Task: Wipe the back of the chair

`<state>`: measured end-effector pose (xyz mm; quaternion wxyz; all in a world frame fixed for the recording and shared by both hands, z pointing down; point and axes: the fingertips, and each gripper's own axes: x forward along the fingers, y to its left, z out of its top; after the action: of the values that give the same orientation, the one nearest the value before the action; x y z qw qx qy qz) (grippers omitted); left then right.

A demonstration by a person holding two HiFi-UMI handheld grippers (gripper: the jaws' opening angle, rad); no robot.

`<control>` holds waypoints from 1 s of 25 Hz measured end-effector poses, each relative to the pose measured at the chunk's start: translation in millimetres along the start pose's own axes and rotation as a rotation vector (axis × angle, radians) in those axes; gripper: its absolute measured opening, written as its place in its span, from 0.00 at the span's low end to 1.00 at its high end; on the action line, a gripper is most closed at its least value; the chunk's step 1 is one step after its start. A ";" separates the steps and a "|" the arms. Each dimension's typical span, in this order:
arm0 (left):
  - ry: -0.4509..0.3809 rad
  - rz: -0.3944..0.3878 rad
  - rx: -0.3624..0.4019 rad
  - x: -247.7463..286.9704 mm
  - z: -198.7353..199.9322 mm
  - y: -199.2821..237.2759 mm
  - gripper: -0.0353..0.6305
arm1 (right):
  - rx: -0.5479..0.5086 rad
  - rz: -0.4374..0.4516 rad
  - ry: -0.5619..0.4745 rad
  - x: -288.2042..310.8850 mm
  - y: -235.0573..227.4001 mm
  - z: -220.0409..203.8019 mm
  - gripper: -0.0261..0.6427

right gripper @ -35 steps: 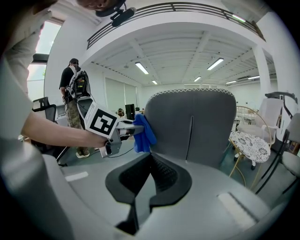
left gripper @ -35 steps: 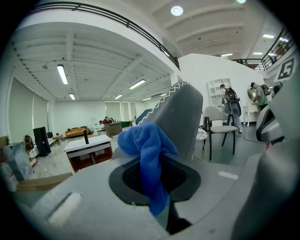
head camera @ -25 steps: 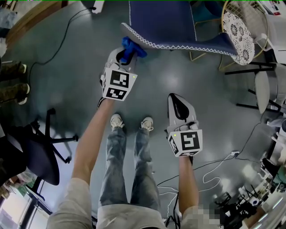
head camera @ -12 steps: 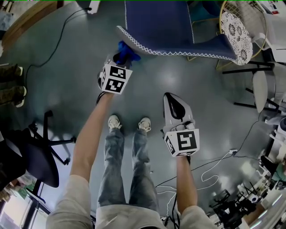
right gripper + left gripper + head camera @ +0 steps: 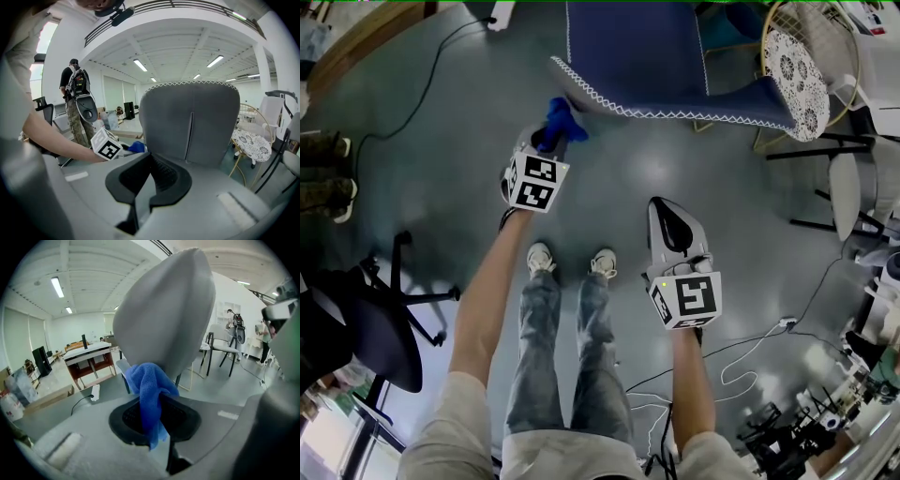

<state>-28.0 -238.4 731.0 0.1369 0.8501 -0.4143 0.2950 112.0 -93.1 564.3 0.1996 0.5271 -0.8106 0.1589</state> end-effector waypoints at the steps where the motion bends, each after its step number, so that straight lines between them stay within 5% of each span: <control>1: -0.012 0.000 0.008 -9.3 -0.5 -2.3 0.12 | 0.000 0.000 0.000 -1.4 0.6 -0.3 0.04; 10: -0.168 0.013 -0.108 -116.0 28.8 -19.1 0.12 | 0.007 -0.011 -0.026 -16.1 0.7 10.7 0.04; 18: -0.289 0.021 -0.179 -214.8 97.8 -25.9 0.12 | 0.030 -0.098 -0.069 -49.5 -8.5 45.5 0.04; 25: -0.350 0.011 -0.157 -278.4 182.4 -30.6 0.12 | 0.053 -0.145 -0.122 -103.5 -20.3 111.5 0.04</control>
<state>-67.6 -132.9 416.3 0.1272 0.8727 -0.4583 0.1101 151.0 -71.3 417.5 0.1468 0.5982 -0.7765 0.1330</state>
